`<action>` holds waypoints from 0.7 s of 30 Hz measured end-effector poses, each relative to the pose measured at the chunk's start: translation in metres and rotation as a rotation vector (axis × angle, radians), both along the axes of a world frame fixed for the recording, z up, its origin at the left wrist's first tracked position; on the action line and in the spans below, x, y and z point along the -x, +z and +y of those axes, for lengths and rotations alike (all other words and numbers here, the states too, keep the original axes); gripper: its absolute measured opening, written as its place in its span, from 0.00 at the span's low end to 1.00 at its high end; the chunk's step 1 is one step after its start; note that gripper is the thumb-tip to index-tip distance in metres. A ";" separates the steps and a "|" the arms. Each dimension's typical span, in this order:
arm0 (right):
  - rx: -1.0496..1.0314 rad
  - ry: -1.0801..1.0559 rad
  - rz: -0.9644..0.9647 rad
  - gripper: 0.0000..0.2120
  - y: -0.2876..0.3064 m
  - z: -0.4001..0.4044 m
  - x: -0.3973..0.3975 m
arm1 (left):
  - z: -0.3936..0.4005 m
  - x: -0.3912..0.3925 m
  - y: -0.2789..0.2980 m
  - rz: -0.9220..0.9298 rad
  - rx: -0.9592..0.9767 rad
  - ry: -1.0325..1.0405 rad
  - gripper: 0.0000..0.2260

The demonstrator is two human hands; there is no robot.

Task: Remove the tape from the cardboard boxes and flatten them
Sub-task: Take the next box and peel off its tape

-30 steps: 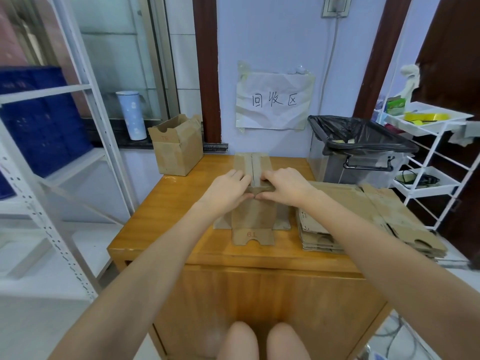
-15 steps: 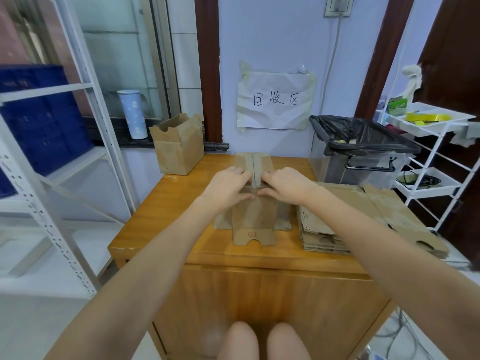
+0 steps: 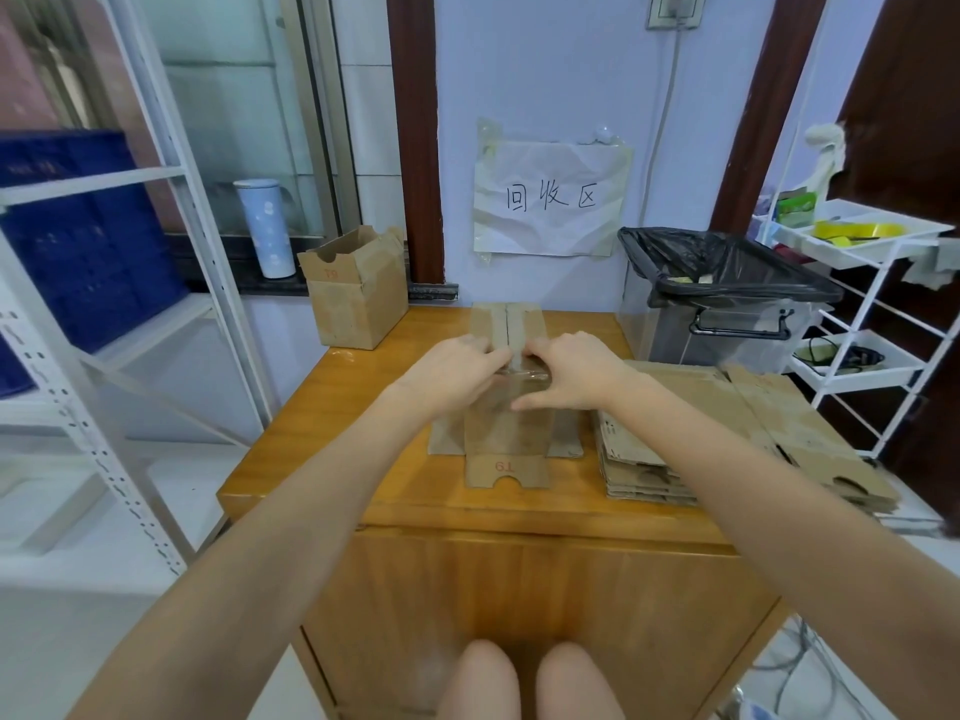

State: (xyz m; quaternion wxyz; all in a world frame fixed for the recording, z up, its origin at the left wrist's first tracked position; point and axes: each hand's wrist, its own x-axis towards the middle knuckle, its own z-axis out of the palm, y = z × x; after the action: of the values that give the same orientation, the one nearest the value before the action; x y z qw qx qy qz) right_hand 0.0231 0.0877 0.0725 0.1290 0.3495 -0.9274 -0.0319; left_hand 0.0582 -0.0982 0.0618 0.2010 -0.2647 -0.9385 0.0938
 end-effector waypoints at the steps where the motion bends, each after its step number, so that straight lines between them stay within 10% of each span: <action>1: 0.039 -0.002 0.003 0.31 -0.001 -0.001 0.000 | 0.000 0.000 0.001 -0.004 0.012 -0.002 0.12; 21: 0.225 0.070 -0.057 0.06 0.008 -0.014 -0.011 | -0.007 -0.003 0.011 -0.190 -0.156 0.022 0.18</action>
State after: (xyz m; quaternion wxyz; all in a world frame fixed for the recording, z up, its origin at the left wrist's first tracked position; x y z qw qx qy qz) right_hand 0.0345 0.0740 0.0807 0.1418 0.3660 -0.9156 0.0870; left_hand 0.0614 -0.1053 0.0726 0.1302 -0.2458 -0.9605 -0.0028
